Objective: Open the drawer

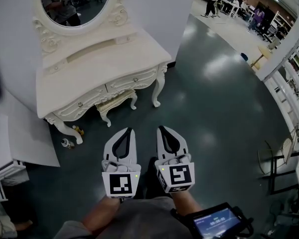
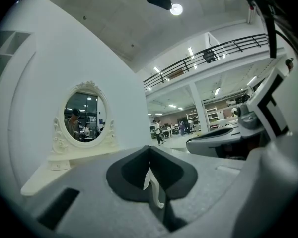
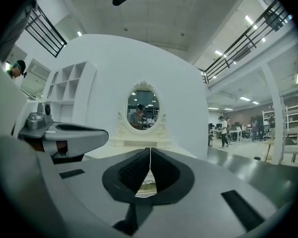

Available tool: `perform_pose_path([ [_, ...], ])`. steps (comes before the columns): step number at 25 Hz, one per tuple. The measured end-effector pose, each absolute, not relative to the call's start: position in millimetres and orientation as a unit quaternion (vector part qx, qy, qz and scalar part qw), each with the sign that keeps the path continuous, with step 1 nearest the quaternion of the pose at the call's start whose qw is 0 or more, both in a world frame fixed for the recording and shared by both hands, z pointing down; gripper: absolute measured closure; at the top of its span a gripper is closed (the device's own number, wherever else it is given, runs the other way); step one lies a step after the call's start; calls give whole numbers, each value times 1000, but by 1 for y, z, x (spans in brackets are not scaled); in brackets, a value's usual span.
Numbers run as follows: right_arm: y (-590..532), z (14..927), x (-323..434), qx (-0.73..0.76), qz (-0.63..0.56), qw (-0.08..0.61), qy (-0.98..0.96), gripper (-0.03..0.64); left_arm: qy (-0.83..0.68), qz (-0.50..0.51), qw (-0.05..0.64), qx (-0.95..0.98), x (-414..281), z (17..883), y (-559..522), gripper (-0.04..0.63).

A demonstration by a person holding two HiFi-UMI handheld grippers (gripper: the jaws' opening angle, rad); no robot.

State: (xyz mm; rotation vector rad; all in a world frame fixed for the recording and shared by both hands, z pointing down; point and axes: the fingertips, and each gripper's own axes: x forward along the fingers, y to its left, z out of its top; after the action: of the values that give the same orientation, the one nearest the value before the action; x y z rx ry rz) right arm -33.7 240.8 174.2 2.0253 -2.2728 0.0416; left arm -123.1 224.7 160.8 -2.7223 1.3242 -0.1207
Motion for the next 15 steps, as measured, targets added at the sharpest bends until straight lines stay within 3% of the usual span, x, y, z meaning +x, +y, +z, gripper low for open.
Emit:
perform_pose_path([
  [15, 105, 204, 43, 629, 46, 59, -774, 601, 462, -87, 44, -882, -41, 188, 98, 580],
])
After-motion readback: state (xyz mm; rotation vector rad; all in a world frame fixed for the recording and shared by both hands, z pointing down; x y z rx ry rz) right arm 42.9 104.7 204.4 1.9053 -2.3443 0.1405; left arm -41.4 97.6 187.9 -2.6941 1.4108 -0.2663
